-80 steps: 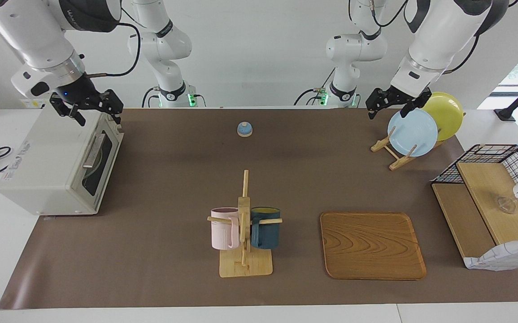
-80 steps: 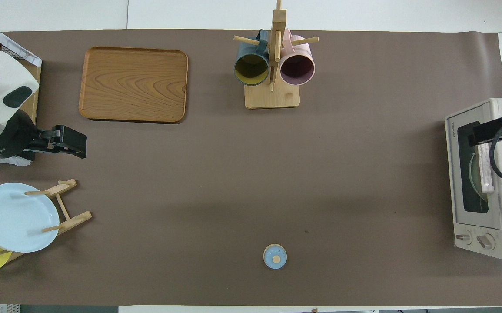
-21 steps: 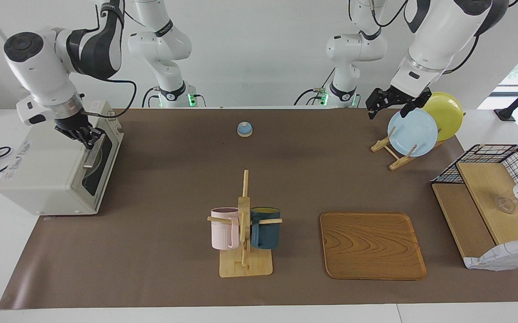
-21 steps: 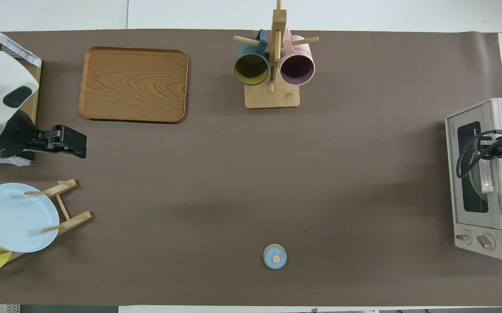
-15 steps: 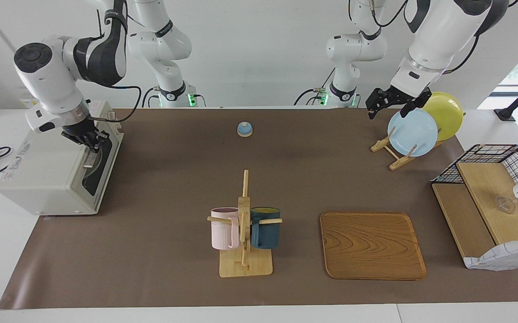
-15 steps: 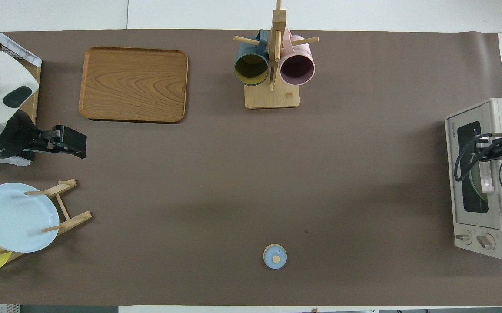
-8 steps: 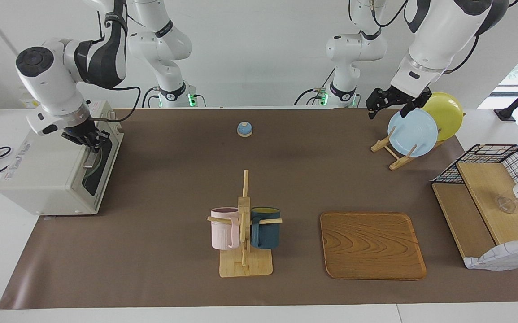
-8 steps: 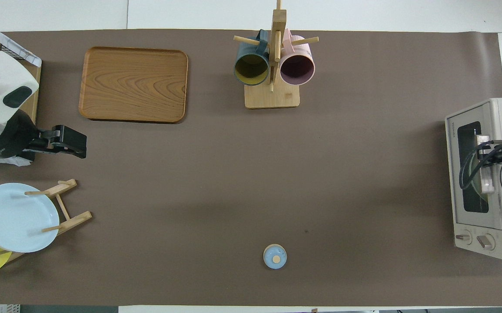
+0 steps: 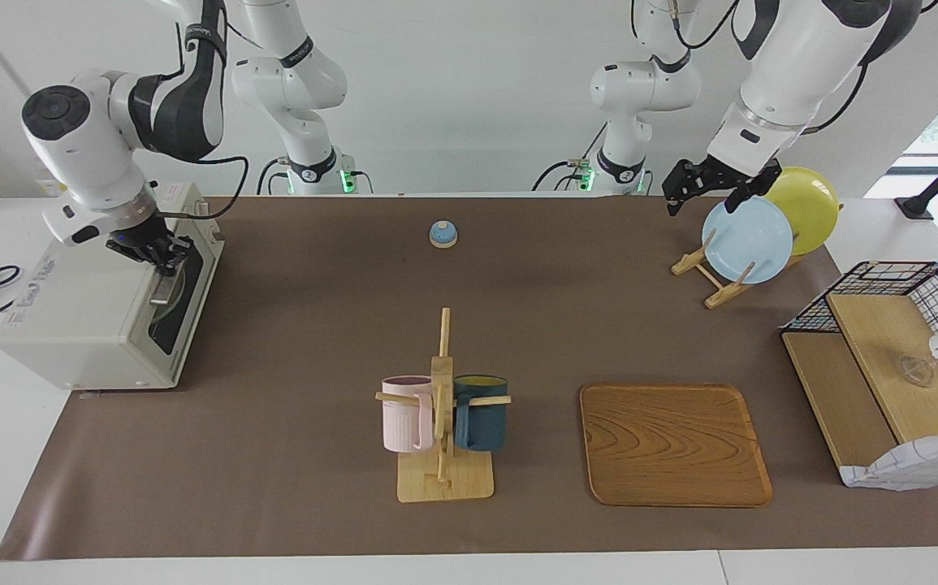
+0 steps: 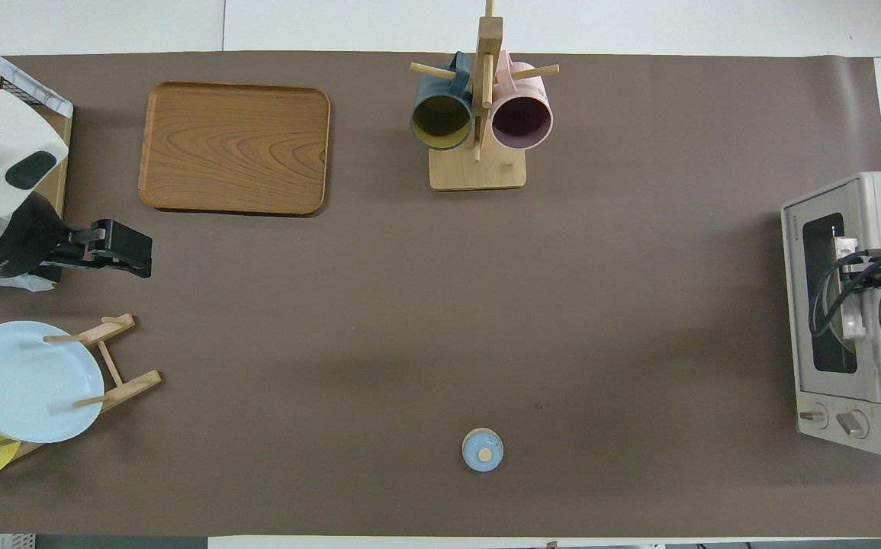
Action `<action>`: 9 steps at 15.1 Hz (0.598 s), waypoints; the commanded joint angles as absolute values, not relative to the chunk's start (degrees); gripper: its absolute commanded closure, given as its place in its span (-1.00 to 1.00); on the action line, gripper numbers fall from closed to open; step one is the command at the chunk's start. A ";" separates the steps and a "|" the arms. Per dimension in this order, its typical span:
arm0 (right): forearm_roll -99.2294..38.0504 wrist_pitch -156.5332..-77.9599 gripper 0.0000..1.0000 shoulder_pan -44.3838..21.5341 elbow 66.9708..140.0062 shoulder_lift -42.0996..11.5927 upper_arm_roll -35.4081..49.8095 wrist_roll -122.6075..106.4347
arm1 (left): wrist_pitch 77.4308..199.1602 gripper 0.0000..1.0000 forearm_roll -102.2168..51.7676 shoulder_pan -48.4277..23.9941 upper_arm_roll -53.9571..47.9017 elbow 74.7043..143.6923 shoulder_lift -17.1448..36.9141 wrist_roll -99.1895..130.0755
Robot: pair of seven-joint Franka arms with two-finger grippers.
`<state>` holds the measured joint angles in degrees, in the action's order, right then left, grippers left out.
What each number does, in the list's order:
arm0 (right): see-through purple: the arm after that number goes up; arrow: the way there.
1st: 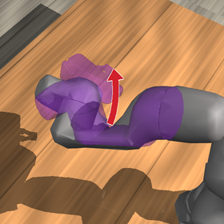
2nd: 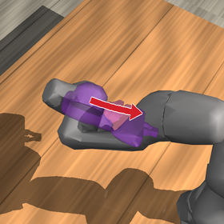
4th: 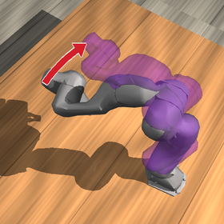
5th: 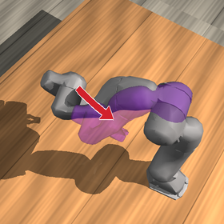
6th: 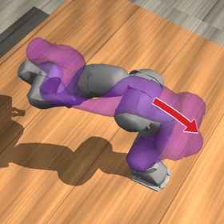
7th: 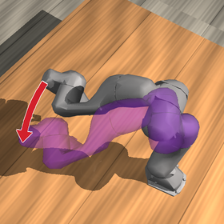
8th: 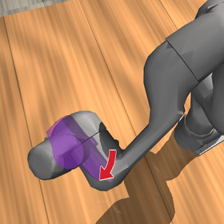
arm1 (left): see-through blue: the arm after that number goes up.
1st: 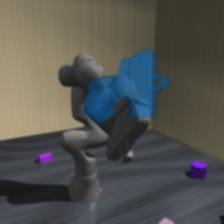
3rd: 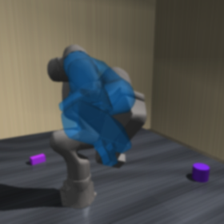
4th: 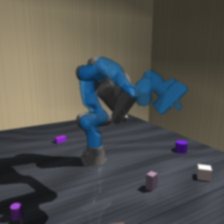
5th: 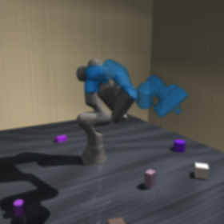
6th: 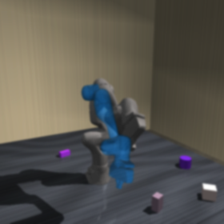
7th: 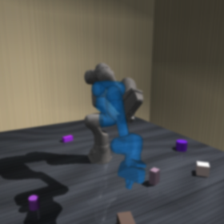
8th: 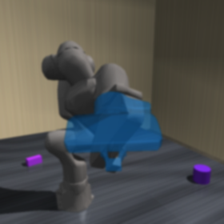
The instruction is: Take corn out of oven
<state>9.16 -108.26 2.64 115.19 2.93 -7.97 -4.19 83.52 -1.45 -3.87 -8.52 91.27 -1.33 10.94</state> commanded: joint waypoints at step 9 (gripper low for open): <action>6.95 -119.79 1.00 -2.02 120.76 -1.49 -7.56 -3.08 | 84.38 -1.00 -2.20 -3.16 -8.79 93.08 -2.99 10.55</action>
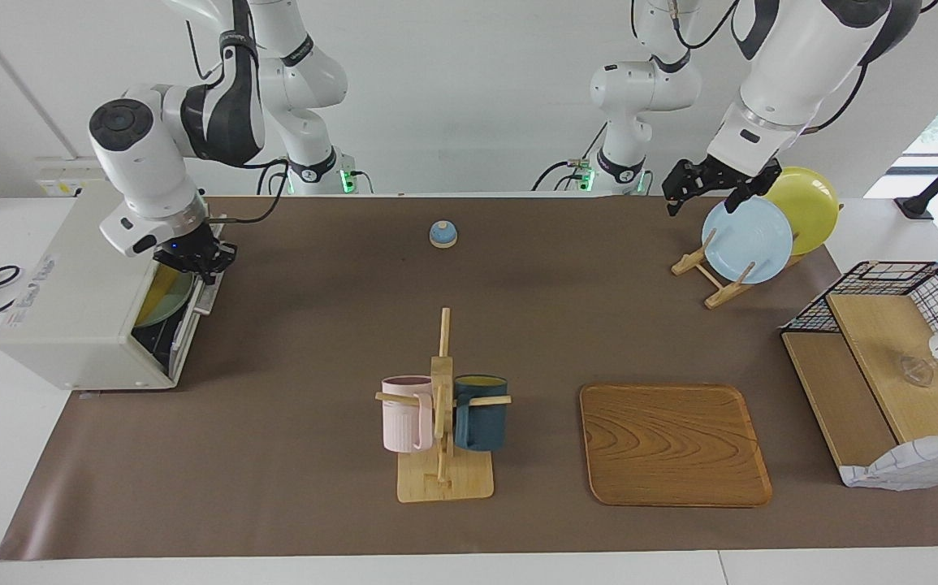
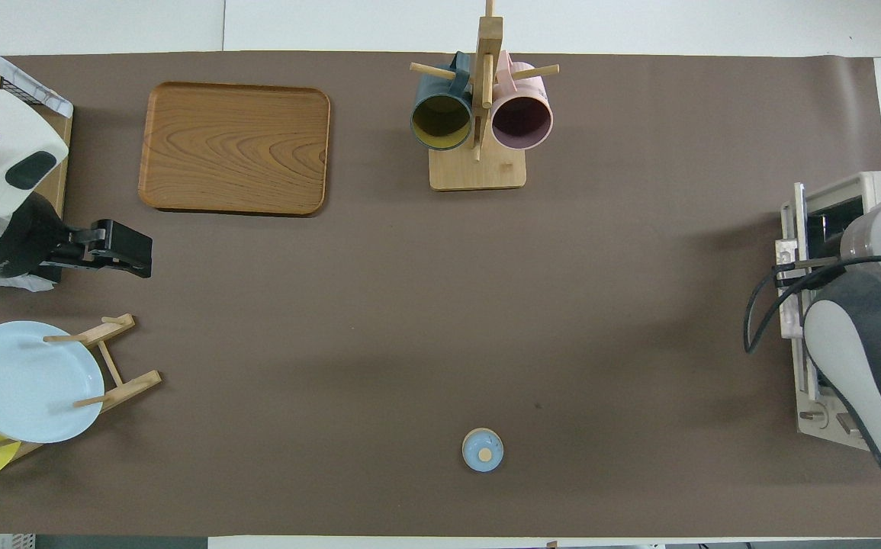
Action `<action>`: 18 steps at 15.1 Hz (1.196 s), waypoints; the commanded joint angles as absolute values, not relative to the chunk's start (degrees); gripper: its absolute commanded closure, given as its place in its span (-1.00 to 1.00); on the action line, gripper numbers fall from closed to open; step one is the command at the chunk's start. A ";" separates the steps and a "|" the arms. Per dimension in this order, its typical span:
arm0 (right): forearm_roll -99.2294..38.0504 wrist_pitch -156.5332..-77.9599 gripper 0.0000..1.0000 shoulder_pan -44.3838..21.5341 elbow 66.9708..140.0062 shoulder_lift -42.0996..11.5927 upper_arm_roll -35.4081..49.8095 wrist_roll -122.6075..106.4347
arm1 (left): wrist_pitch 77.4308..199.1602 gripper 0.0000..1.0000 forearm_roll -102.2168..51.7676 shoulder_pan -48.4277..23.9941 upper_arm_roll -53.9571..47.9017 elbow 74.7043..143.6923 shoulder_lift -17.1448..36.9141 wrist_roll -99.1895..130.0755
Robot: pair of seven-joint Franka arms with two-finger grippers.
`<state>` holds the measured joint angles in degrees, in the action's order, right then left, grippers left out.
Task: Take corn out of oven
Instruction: 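Pull the oven door down and open with the right gripper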
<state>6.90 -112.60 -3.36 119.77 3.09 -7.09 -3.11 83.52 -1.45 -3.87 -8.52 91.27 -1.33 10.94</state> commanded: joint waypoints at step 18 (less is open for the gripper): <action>0.53 -135.61 1.00 -7.20 125.07 -11.07 -7.56 1.75 | 84.46 -1.00 -2.20 -3.16 -8.79 92.99 -2.90 10.63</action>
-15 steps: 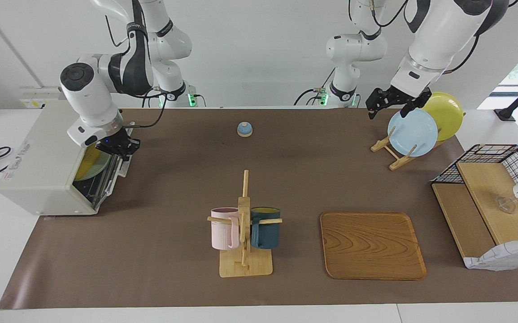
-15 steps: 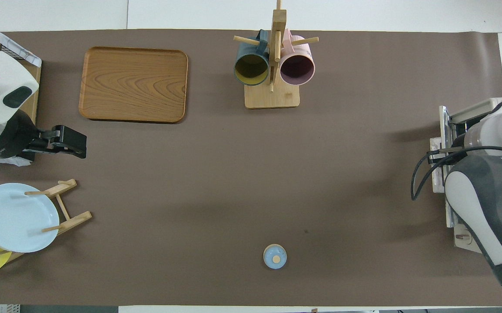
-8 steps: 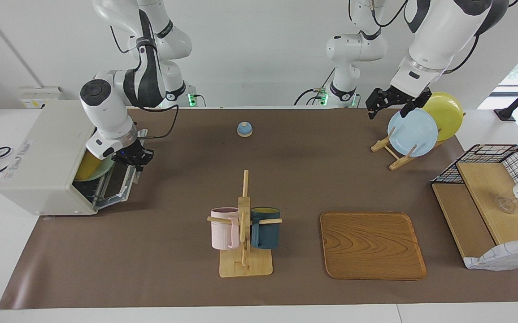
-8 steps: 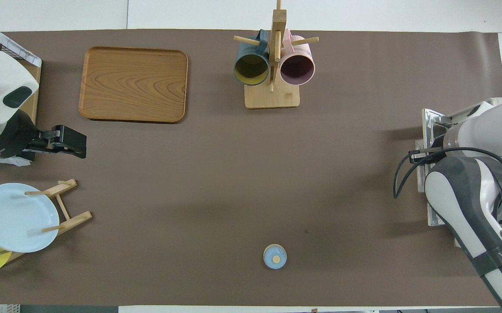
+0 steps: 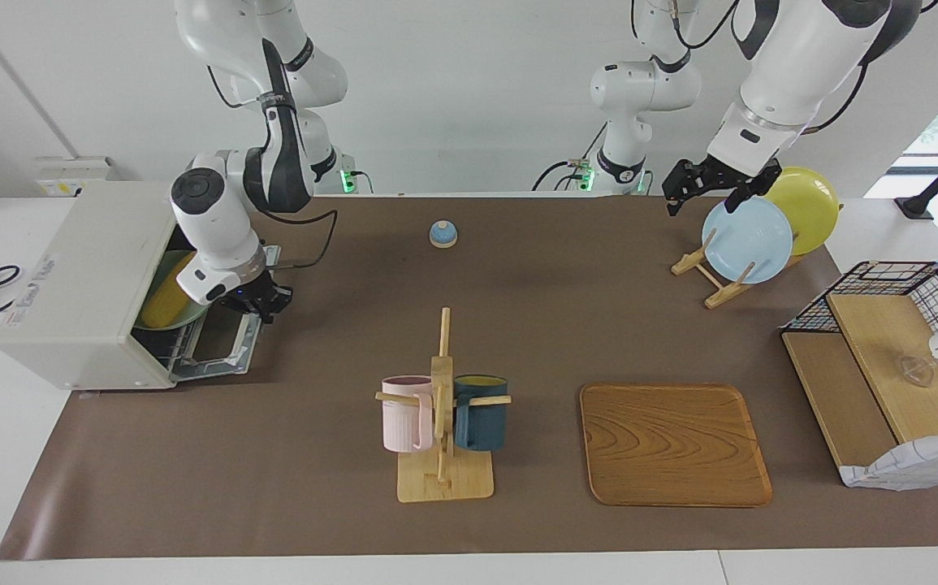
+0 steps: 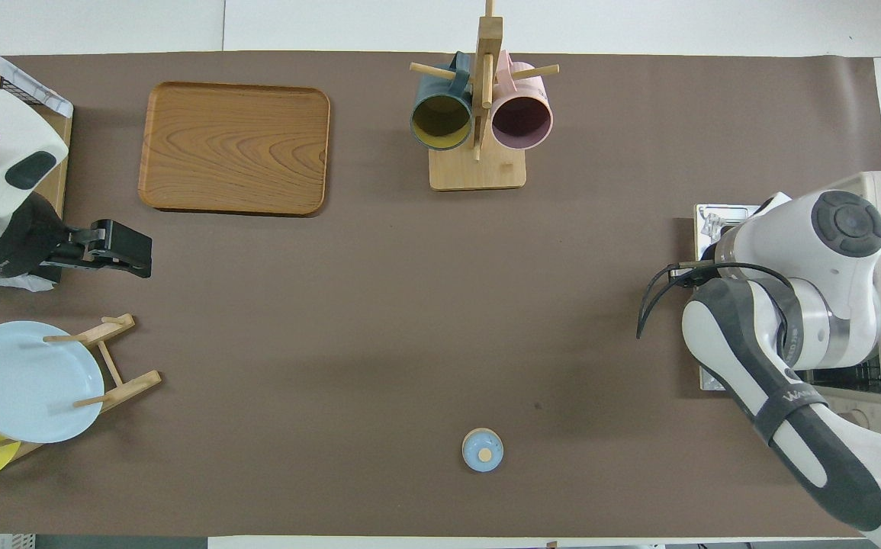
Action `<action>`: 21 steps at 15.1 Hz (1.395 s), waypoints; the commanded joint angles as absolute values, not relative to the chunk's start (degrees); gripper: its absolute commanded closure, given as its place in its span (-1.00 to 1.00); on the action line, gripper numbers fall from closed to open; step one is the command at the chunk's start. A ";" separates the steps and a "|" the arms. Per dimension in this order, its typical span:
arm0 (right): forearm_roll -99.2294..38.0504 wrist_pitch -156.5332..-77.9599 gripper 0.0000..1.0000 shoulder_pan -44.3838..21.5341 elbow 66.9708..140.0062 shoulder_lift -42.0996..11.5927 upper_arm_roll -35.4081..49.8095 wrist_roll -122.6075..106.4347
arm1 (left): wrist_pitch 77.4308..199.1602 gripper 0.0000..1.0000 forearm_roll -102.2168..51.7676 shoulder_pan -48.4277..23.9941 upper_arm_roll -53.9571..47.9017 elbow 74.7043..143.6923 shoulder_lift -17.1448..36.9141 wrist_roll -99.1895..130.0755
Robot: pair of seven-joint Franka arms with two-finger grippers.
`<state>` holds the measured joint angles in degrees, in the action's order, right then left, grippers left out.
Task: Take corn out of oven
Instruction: 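Pull the oven door down and open with the right gripper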
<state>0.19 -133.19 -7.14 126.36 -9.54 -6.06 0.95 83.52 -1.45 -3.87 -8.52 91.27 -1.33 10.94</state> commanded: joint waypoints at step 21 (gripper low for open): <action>8.88 -116.10 0.31 -3.78 122.60 -1.23 -8.09 7.56 | 84.38 -1.00 -2.20 -3.16 -8.79 93.08 -2.99 10.63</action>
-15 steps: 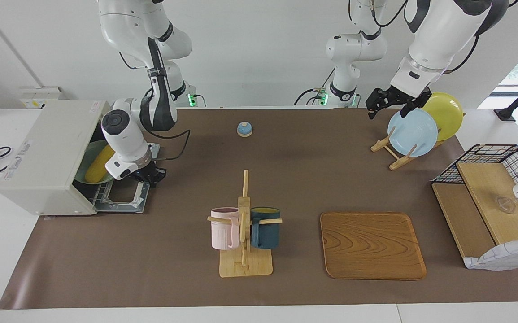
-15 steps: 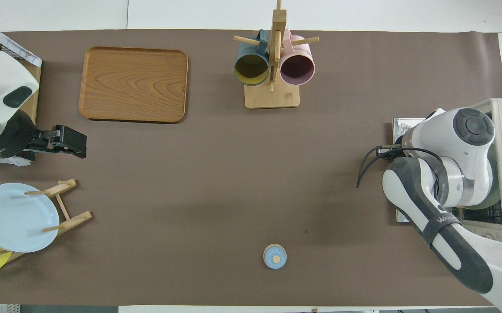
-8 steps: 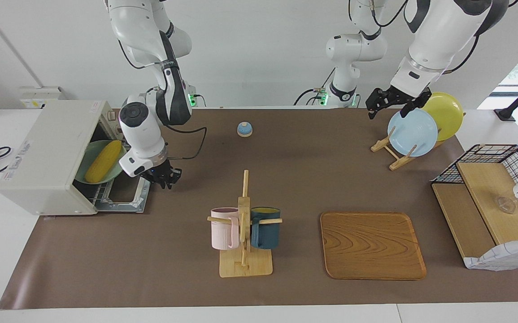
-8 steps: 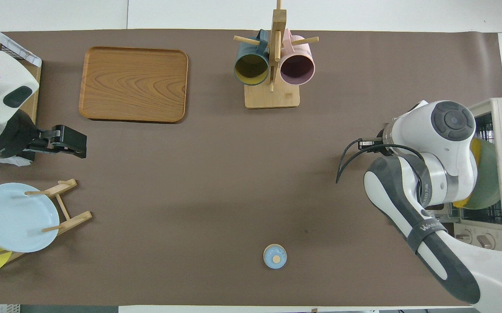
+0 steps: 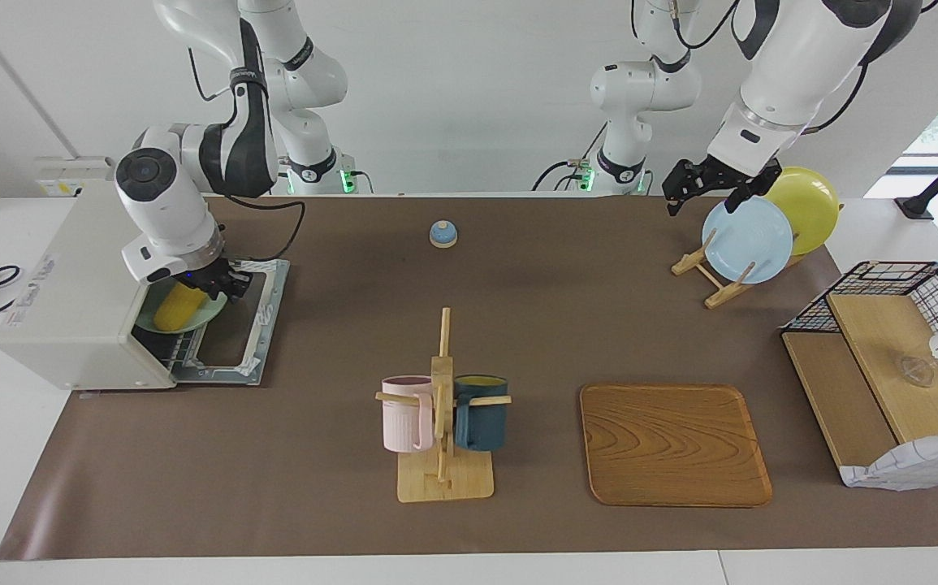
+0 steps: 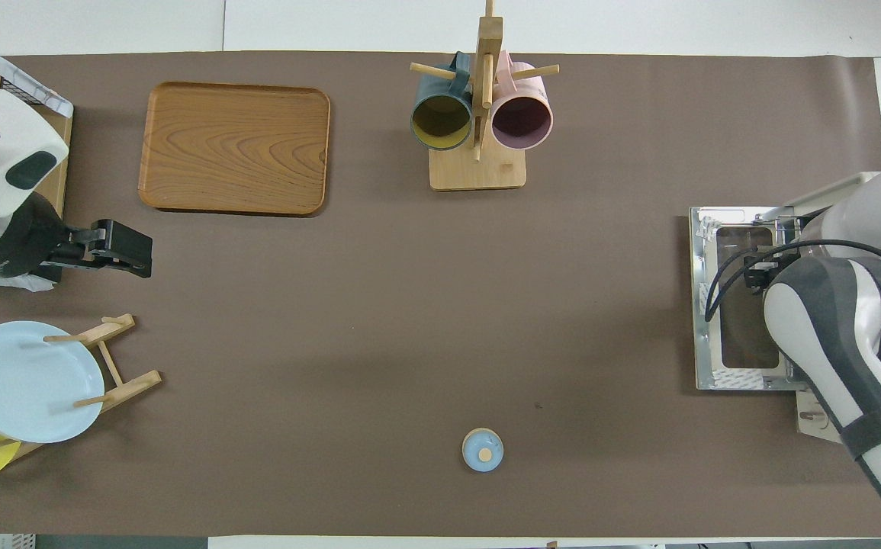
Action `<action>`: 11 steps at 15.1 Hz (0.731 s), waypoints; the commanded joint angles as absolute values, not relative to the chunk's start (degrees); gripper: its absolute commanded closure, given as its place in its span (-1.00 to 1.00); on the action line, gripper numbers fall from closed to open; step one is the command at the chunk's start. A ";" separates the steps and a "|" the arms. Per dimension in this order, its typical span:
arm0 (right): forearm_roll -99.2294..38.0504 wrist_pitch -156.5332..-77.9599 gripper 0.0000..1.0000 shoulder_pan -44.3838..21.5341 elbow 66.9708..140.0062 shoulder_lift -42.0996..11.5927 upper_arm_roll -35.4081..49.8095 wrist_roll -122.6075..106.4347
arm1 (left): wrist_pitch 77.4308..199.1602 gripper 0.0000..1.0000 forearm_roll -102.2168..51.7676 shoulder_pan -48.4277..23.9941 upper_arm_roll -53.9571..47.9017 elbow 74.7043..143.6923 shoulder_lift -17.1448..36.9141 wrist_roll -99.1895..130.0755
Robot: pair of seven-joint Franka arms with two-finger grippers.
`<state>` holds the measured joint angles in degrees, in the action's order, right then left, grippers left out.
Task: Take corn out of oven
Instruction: 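Reach the right gripper into the oven and grasp the green plate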
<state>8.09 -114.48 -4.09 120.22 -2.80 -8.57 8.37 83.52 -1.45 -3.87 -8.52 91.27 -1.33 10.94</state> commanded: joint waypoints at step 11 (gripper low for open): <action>8.96 -120.23 1.00 -2.19 126.91 0.00 -8.00 2.47 | 84.38 -1.00 -2.20 -3.16 -8.79 93.08 -2.90 10.63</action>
